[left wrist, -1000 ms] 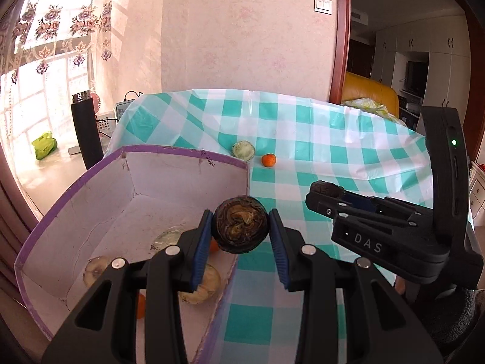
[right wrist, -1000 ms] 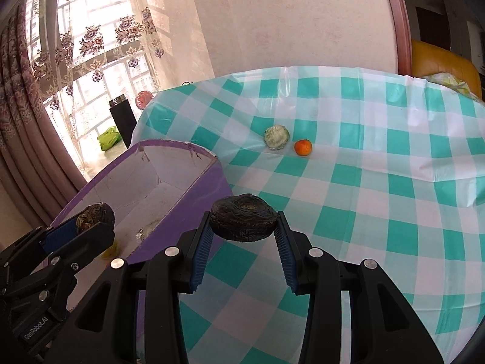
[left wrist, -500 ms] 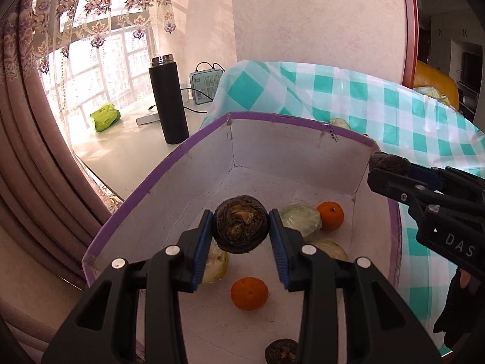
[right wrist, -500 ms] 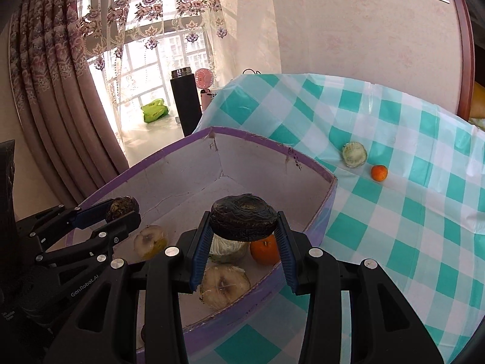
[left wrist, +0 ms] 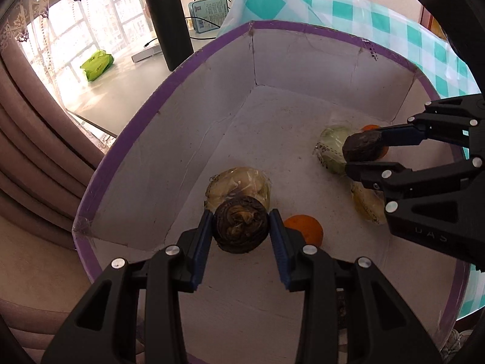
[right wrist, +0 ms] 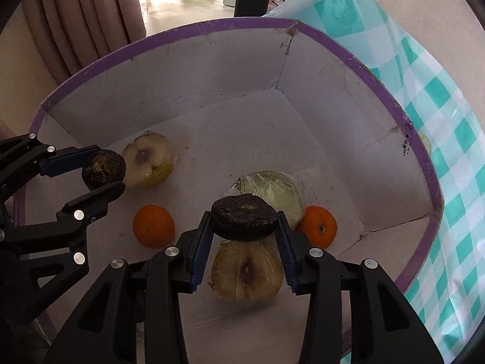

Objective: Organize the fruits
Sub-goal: 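Carry both dark fruits into the box and open both tools, then move both tools back over the last two fruits on the table, then grasp the small mandarin with the right tool while the left tool grasps the wrapped green fruit, then carry the mandarin and wrapped green fruit into the box and open both tools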

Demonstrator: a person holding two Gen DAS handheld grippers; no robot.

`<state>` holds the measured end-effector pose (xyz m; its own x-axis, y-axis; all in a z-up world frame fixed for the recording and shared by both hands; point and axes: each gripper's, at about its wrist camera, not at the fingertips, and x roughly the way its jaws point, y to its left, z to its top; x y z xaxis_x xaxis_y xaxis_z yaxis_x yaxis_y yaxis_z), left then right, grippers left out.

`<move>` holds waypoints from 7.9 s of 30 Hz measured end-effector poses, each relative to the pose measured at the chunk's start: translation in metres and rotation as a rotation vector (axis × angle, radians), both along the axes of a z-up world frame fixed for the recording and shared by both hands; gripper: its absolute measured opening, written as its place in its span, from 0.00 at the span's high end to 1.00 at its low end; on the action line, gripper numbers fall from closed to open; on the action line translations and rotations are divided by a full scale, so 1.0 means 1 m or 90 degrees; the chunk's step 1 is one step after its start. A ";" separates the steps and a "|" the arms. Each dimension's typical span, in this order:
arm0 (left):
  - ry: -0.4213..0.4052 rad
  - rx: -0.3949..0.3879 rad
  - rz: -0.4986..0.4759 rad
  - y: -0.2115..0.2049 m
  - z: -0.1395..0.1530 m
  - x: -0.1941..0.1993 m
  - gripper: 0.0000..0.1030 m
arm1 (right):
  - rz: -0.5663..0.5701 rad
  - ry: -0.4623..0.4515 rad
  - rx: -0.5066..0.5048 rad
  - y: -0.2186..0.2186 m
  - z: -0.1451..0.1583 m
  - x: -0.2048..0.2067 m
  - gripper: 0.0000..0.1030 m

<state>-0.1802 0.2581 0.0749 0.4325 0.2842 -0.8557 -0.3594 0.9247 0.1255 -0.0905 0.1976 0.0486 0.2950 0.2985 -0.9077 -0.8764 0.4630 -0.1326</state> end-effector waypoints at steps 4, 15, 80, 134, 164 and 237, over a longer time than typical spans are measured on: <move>0.012 0.004 -0.005 0.000 -0.006 0.000 0.62 | 0.033 0.009 -0.045 0.008 -0.015 -0.009 0.60; 0.025 -0.003 0.003 0.000 -0.004 0.004 0.54 | 0.017 -0.002 -0.049 0.006 -0.013 -0.008 0.40; -0.137 -0.120 -0.203 -0.233 -0.059 0.254 0.02 | -0.475 -0.065 0.351 -0.306 -0.039 0.245 0.16; -0.114 -0.165 -0.134 -0.225 -0.064 0.275 0.02 | -0.620 -0.012 0.433 -0.404 -0.057 0.223 0.65; -0.182 -0.123 0.131 -0.153 -0.049 0.400 0.46 | -0.606 0.018 0.430 -0.403 -0.060 0.228 0.65; -0.421 -0.046 -0.184 -0.168 0.065 -0.018 0.45 | -0.289 -0.052 0.492 -0.247 0.012 -0.005 0.65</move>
<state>-0.1979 0.0902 0.1401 0.9154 0.0335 -0.4011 -0.0793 0.9920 -0.0982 -0.0959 -0.0494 0.0610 0.5877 0.6565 -0.4729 -0.5891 0.7478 0.3061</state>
